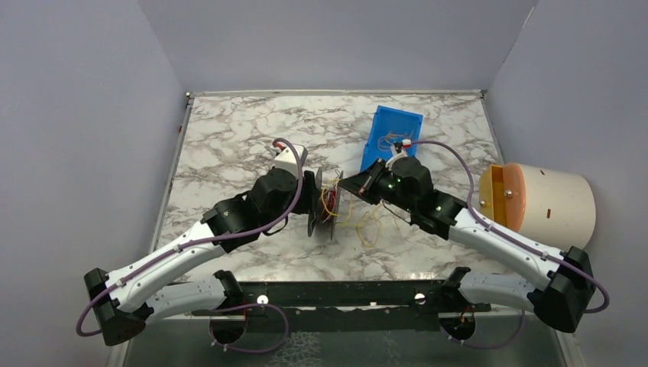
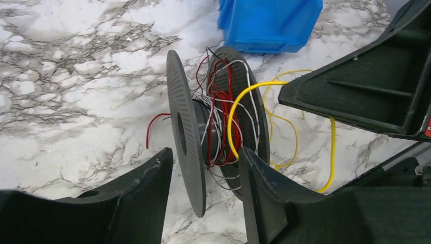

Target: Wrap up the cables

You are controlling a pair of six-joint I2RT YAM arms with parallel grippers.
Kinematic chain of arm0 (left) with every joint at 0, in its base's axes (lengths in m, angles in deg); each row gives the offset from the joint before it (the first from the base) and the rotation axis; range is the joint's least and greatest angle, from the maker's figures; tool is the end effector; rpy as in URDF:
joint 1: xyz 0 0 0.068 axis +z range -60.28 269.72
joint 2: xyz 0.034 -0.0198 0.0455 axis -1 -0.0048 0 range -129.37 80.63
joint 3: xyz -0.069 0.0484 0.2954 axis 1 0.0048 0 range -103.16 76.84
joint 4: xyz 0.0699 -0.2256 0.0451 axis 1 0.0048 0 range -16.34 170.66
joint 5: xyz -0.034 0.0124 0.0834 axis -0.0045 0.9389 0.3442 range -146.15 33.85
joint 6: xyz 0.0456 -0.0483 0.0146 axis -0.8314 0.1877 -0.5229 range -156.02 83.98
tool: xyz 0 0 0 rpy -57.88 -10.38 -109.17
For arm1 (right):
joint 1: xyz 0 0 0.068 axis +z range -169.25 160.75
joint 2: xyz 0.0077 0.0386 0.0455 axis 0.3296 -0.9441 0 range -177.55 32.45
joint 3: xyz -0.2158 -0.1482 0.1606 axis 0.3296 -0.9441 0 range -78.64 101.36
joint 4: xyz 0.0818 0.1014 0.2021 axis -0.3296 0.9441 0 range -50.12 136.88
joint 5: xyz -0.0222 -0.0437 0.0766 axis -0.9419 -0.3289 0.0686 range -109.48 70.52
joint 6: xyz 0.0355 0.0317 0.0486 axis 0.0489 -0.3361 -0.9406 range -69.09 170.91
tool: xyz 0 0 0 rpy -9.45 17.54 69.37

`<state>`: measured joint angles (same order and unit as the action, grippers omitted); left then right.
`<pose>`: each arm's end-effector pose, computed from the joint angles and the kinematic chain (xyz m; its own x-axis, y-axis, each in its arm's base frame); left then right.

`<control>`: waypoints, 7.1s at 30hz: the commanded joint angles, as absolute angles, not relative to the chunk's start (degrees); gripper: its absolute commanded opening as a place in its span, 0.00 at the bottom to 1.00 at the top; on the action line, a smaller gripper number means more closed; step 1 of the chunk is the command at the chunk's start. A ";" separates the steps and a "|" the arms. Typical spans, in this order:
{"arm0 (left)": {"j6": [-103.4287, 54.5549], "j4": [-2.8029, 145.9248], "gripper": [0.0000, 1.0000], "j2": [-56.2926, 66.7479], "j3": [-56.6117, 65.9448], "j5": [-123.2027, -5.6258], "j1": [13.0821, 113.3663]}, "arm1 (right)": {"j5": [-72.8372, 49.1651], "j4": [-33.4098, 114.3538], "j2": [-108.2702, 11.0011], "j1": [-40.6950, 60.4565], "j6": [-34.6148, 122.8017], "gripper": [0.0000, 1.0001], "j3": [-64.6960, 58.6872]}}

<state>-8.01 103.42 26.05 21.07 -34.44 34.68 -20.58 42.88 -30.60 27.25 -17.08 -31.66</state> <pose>0.1181 -0.1336 0.3624 -0.5120 -0.0289 -0.8585 0.3793 0.8891 -0.2562 0.1634 0.1706 0.3344 -0.7450 0.5616 -0.3600 -0.0585 0.4826 0.8739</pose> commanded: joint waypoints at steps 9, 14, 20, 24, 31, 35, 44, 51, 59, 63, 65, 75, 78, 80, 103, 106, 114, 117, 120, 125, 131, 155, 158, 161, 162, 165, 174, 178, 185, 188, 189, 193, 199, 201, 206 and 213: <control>-8.56 96.74 0.62 23.23 23.74 -37.54 35.03 | -24.45 43.52 -32.77 28.91 -19.40 0.01 -26.75; -8.68 96.48 0.62 22.10 24.13 -36.38 35.14 | -25.26 43.65 -32.88 29.18 -19.40 0.01 -26.40; -8.79 95.87 0.59 20.39 24.90 -36.11 35.32 | -25.38 43.57 -33.41 29.27 -19.58 0.01 -26.49; -9.21 95.70 0.55 19.80 25.41 -35.67 35.45 | -25.89 43.66 -33.47 29.27 -19.42 0.01 -26.55; -9.99 95.75 0.45 18.72 25.77 -35.70 35.82 | -27.08 43.83 -34.31 29.27 -19.44 0.01 -27.18; -10.61 95.73 0.40 18.17 25.85 -35.60 36.02 | -27.61 43.93 -34.87 29.26 -19.75 0.01 -27.28; -11.25 95.80 0.32 17.16 26.29 -35.55 36.42 | -27.99 43.29 -35.79 29.27 -20.55 0.01 -28.01; -11.94 95.80 0.16 16.55 26.05 -36.12 36.55 | -27.66 42.67 -36.43 29.27 -20.67 0.01 -28.35; -12.97 96.42 0.00 16.74 25.70 -36.29 36.70 | -28.70 43.17 -36.47 29.27 -20.79 0.01 -29.06; -14.15 97.55 0.00 17.44 24.86 -35.88 36.72 | -30.57 44.30 -36.12 29.27 -19.77 0.01 -29.05; -14.75 98.20 0.00 18.01 24.35 -35.63 36.73 | -32.14 44.95 -35.70 29.27 -18.58 0.01 -29.02; -17.85 101.50 0.00 20.72 22.22 -37.61 36.72 | -40.88 48.06 -34.31 29.27 -5.52 0.01 -28.71; -18.53 102.39 0.00 21.41 21.26 -38.66 36.72 | -42.68 48.58 -34.24 29.27 -2.41 0.02 -29.38; -18.98 103.24 0.00 21.76 20.51 -39.00 36.73 | -44.10 48.63 -34.18 29.27 -1.18 0.05 -30.34; -19.51 110.94 0.00 25.06 13.48 -35.85 36.79 | -50.04 48.23 -29.60 29.19 1.32 0.28 -40.42; -19.49 112.07 0.00 25.05 12.10 -33.77 36.74 | -47.18 46.01 -27.20 29.19 4.76 0.30 -42.24; -20.99 114.61 0.00 24.67 8.17 -30.46 36.90 | -36.44 43.87 -24.78 29.18 17.14 0.34 -44.52; -21.37 115.34 0.00 24.69 6.94 -30.36 36.90 | -33.29 43.67 -26.68 29.12 22.76 0.39 -44.52; -21.66 116.20 0.00 24.65 5.98 -30.47 36.98 | -29.79 41.77 -28.49 29.09 26.88 0.44 -45.17; -21.87 117.55 0.00 24.54 4.72 -30.59 36.99 | -27.06 37.60 -33.31 28.42 30.33 0.53 -46.48; -21.44 119.36 0.00 24.98 3.81 -30.89 37.01 | -24.54 32.25 -36.80 27.62 34.66 0.64 -46.48; -21.43 123.27 0.00 24.71 0.63 -31.66 37.16 | -9.11 -2.04 -45.97 27.42 57.54 0.72 -55.91; -21.51 123.24 0.00 24.68 0.63 -31.71 37.10 | -8.52 -3.76 -49.41 27.42 60.36 0.72 -54.97; -21.60 123.30 0.00 24.82 0.63 -31.76 37.18 | -8.42 -4.62 -52.48 27.42 62.31 0.70 -53.87; -21.60 123.36 0.00 24.82 0.51 -31.81 37.17 | -8.22 -4.68 -53.26 27.42 62.64 0.69 -53.37; -21.60 123.58 0.00 24.97 0.26 -31.83 37.24 | -8.61 -5.30 -55.20 27.42 62.93 0.63 -52.39; -21.30 123.96 0.00 25.26 -0.02 -31.77 37.25 | -10.66 -4.61 -57.88 27.42 60.85 0.26 -51.17; -21.25 123.96 0.00 25.30 -0.24 -31.76 37.25 | -13.73 -5.75 -58.04 27.42 60.00 0.06 -51.90; -20.84 124.03 0.00 26.02 -2.12 -32.92 37.25 | -23.62 -9.06 -57.12 27.42 57.27 0.01 -53.90; -20.32 124.03 0.00 26.34 -2.44 -34.20 37.23 | -28.47 -8.63 -56.45 27.34 55.83 0.01 -53.81; -20.17 124.16 0.00 26.40 -2.49 -34.62 37.25 | -29.69 -8.88 -56.13 27.22 55.42 0.01 -54.04; -19.62 125.16 0.00 26.84 -2.85 -35.75 37.25 | -33.88 -8.32 -54.32 25.62 51.57 0.01 -54.73; -19.14 126.30 0.00 28.15 -2.94 -39.11 37.25 | -31.28 -1.99 -52.52 21.18 44.19 0.01 -53.25; -19.10 126.65 0.00 28.56 -3.20 -40.42 37.26 | -29.37 0.12 -52.69 19.54 41.68 0.01 -52.82; -18.14 126.59 0.00 29.41 -4.21 -43.67 37.25 | -27.29 2.77 -54.22 18.20 36.88 0.01 -52.58; -16.05 124.50 0.00 29.91 -4.77 -41.95 37.25 | -21.04 4.86 -56.02 18.19 33.87 0.01 -52.54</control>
<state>-18.54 129.91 28.25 -2.30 -41.89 36.91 -26.02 1.92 -54.38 18.29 36.86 -53.65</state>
